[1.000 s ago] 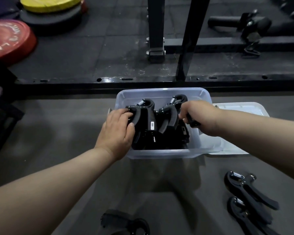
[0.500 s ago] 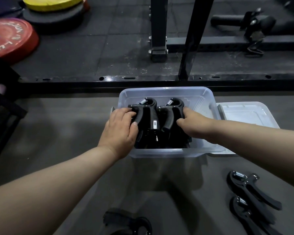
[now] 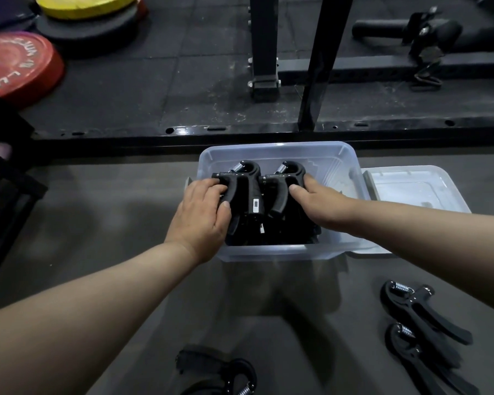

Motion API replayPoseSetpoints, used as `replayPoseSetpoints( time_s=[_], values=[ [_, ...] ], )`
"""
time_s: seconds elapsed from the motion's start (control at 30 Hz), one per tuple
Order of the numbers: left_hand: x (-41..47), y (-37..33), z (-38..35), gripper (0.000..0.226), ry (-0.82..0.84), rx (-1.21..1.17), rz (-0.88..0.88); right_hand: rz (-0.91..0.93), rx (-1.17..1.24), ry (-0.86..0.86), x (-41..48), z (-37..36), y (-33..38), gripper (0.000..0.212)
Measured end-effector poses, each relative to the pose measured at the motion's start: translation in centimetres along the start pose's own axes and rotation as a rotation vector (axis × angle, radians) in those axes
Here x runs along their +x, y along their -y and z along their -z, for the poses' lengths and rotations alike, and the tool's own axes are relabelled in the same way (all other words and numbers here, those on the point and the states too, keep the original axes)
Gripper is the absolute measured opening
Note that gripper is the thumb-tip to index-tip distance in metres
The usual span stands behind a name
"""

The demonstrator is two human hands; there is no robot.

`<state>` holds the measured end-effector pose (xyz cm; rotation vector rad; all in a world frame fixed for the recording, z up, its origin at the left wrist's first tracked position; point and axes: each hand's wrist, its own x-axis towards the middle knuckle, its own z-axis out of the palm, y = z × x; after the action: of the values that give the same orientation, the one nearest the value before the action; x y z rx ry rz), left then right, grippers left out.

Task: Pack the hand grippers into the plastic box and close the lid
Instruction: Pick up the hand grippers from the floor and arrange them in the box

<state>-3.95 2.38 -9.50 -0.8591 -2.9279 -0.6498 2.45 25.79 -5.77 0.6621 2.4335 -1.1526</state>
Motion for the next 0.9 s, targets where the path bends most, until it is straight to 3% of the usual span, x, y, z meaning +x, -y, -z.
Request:
replayPoseSetpoints(
  time_s=[0.17,0.3,0.4,0.5,0.6,0.7,0.9],
  values=[
    [0.0,0.1,-0.1,0.059,-0.005,-0.017,0.004,0.003,0.14,-0.034,0.2,-0.4,-1.6,0.06],
    [0.0,0.1,-0.1,0.061,0.002,-0.018,0.004,-0.053,0.311,0.065,-0.2,-0.3,-1.4,0.05],
    [0.0,0.0,-0.1,0.061,0.007,-0.01,-0.008,-0.056,0.273,0.118,-0.4,0.2,-1.4,0.053],
    [0.0,0.0,-0.1,0.06,0.006,-0.012,-0.009,-0.018,0.119,-0.052,-0.7,-0.5,-1.5,0.06],
    [0.0,0.0,-0.1,0.06,0.004,-0.012,-0.013,0.204,-0.207,-0.296,-2.0,-1.9,-0.5,0.067],
    [0.0,0.1,-0.2,0.059,-0.003,-0.009,-0.009,0.419,-0.471,-0.257,-2.8,-3.6,-0.2,0.066],
    [0.0,0.1,-0.3,0.058,-0.023,-0.004,-0.006,0.391,-0.719,-0.403,-2.5,-5.0,-0.8,0.069]
  ],
)
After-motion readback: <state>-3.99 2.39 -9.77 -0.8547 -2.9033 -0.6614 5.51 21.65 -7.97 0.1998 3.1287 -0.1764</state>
